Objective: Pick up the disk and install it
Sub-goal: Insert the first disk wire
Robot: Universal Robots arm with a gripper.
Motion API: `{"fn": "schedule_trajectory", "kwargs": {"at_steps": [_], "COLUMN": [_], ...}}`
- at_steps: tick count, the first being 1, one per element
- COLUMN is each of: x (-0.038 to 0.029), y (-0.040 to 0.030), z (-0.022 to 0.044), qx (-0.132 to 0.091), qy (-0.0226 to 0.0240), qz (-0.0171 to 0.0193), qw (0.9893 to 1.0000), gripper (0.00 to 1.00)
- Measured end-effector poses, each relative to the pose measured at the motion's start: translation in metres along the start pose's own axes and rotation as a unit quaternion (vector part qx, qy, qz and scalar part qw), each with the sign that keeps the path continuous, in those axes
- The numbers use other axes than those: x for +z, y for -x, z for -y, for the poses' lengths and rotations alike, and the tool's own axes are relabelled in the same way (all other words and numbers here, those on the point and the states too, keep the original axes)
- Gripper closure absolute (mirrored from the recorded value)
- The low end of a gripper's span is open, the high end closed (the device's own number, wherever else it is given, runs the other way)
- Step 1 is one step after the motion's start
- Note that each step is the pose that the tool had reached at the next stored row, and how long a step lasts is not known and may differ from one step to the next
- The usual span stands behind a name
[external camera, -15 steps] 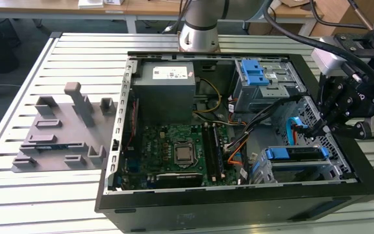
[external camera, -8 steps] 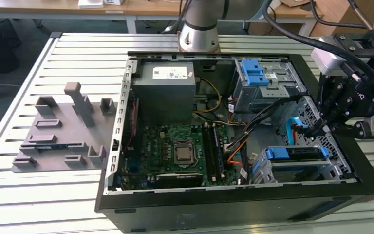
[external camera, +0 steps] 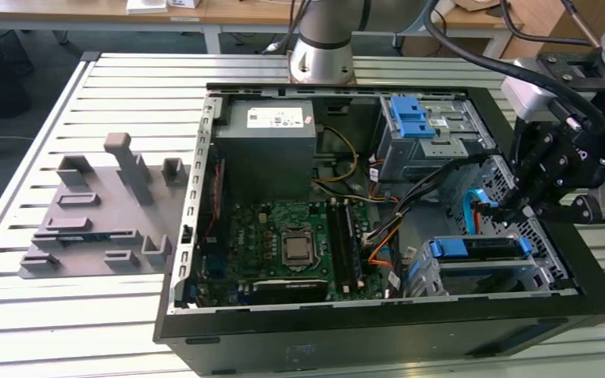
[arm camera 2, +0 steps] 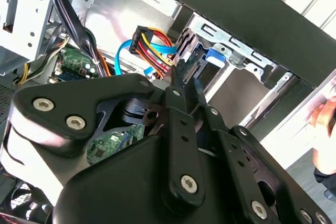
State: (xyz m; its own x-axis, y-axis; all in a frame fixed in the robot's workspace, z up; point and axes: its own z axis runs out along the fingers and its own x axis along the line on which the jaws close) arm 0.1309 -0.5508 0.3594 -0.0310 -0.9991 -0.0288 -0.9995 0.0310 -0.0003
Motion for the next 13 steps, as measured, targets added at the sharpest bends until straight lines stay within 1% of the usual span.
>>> {"fn": "schedule_trajectory", "kwargs": {"at_steps": [3,4,13], "x": [0.0008,0.0015,0.0079], "y": [0.0004,0.001,0.0024], "z": [-0.0008,-0.0008,-0.0015], "qx": [0.0,0.0,0.0], "qy": [-0.0006,-0.0006,-0.0034], "qz": [-0.0001,-0.0002,0.0], "qw": [1.0,1.0,1.0], "gripper": [0.75,0.69,0.69]}}
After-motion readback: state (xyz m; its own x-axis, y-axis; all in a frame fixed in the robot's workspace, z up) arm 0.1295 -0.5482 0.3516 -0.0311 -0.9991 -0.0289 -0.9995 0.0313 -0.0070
